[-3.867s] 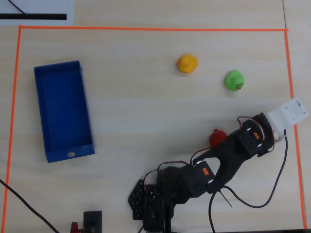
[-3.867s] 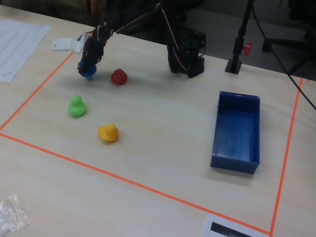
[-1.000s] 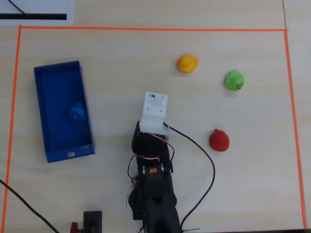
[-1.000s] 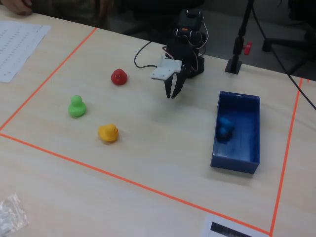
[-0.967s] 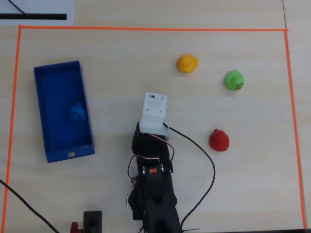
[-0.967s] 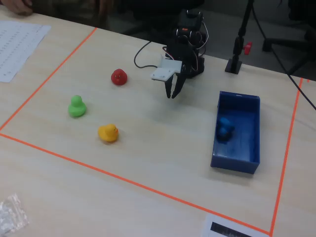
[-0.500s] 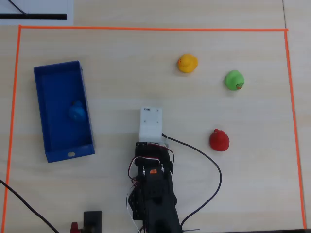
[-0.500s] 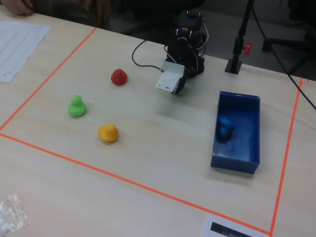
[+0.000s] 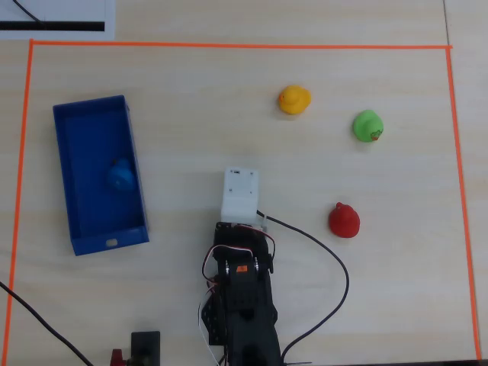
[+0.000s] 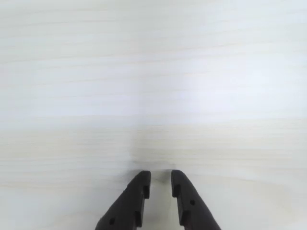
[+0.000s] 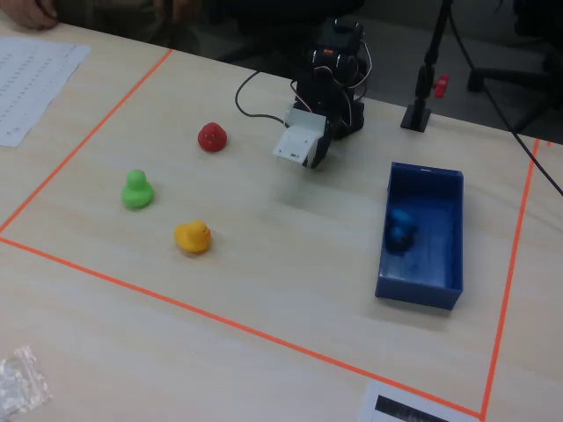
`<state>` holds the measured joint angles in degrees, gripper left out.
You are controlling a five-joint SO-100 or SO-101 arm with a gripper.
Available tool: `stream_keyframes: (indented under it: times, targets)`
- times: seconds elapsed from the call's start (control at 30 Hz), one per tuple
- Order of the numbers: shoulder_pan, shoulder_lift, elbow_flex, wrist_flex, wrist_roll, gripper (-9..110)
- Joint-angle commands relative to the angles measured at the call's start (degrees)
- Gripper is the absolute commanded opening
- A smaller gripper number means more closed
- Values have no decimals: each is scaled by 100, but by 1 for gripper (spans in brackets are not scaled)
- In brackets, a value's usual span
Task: Grasp blue duck and put it into box.
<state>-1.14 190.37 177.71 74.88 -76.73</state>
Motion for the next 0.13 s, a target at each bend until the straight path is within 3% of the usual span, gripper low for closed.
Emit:
stream_keyframes:
  times: [0.0, 0.1]
  targets:
    - [44, -62, -18, 88, 62, 3]
    - [44, -62, -18, 88, 62, 3]
